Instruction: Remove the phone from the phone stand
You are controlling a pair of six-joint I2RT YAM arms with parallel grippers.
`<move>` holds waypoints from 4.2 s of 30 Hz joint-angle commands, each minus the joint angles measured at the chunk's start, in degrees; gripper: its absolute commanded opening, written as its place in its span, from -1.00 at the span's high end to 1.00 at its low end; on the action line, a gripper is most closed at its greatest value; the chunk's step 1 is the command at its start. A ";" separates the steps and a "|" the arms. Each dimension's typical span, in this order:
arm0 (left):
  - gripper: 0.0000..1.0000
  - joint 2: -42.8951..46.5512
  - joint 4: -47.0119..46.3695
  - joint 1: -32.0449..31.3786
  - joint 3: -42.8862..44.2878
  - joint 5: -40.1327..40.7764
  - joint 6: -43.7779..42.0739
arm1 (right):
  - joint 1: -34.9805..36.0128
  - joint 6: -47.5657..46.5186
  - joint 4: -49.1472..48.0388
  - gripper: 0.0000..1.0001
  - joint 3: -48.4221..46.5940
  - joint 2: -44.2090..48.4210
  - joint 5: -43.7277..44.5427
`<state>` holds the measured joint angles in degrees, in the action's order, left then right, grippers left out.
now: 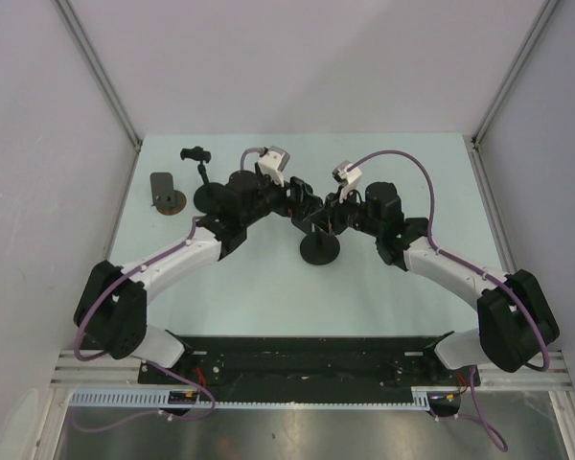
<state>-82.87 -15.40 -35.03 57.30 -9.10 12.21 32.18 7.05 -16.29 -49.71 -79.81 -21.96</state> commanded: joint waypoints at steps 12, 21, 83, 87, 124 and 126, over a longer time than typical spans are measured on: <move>0.99 -0.63 -1.74 0.22 -1.22 -1.71 0.54 | -0.63 -0.81 2.14 1.00 0.50 0.53 -1.86; 1.00 2.44 4.24 6.89 -1.75 -9.43 -4.11 | -4.85 -1.07 3.55 1.00 0.58 1.50 -5.29; 1.00 25.04 17.24 11.21 2.73 -2.94 8.71 | -4.23 0.77 -25.44 1.00 -12.95 -20.19 -8.89; 0.99 24.95 18.38 11.21 2.47 -2.06 9.68 | -4.94 0.95 -24.32 1.00 -13.30 -22.58 -10.30; 1.00 19.15 21.81 10.94 3.70 -6.19 28.84 | 3.58 -10.92 11.82 -0.44 -13.04 4.58 -12.50; 0.99 18.89 21.73 10.94 4.22 -6.89 29.28 | 5.33 -11.26 11.03 -0.43 -13.04 3.97 -11.10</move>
<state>-64.36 9.78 -23.94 58.81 -13.32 38.50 34.72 -3.27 -4.84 -61.73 -76.25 -33.50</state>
